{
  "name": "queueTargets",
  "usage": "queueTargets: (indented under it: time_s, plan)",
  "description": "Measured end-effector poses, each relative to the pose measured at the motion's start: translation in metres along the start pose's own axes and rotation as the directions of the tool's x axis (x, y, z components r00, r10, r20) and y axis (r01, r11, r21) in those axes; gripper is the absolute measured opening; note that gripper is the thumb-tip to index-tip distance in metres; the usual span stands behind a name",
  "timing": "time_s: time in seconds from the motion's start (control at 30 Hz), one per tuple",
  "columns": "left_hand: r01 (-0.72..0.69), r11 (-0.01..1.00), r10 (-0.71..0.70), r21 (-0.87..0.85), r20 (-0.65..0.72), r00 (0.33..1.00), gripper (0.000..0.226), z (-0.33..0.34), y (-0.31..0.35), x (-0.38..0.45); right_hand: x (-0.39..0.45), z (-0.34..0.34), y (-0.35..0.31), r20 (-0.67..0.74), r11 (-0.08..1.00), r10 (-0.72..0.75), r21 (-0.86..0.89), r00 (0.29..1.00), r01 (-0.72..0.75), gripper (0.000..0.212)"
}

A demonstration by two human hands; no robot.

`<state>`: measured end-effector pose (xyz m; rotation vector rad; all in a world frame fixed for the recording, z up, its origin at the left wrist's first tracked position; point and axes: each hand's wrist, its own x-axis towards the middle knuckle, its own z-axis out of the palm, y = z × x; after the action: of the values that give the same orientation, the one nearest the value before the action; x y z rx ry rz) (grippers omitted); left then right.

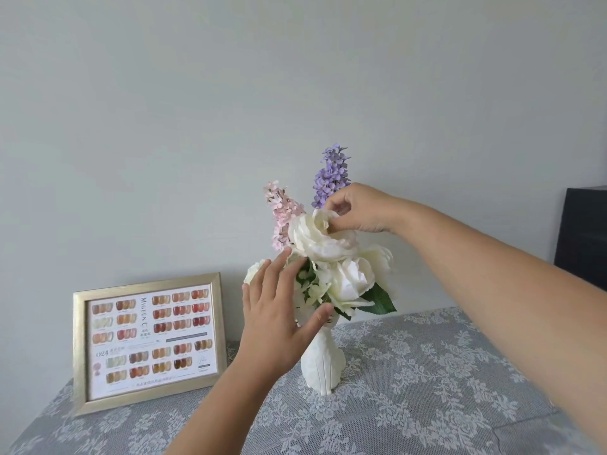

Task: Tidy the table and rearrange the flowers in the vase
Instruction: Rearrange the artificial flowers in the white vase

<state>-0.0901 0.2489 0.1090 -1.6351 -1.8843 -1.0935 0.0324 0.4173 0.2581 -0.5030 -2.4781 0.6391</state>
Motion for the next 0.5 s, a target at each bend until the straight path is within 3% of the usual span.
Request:
queueTargets:
  time_s: [0.1,0.27,0.33,0.5]
  plan:
    - [-0.027,1.0,0.027,-0.006,-0.003,1.0,0.069,-0.001,0.001,0.0,0.003,0.003,0.006,-0.064,0.999,0.046,0.025,0.997,-0.045,0.015]
    - [-0.035,0.999,0.034,0.02,0.009,0.999,0.06,-0.001,0.003,-0.002,0.002,-0.002,0.011,-0.401,0.984,0.177,0.101,0.899,-0.149,0.027]
    - [-0.016,0.999,0.016,0.027,0.017,1.0,0.059,-0.001,0.004,-0.002,0.0,0.004,0.009,-0.418,0.981,0.191,0.069,0.888,-0.179,0.03]
    - [-0.005,0.997,0.003,0.072,0.036,0.999,0.058,-0.001,0.006,0.0,-0.004,0.023,0.004,-0.339,0.966,0.164,-0.135,0.926,-0.22,0.012]
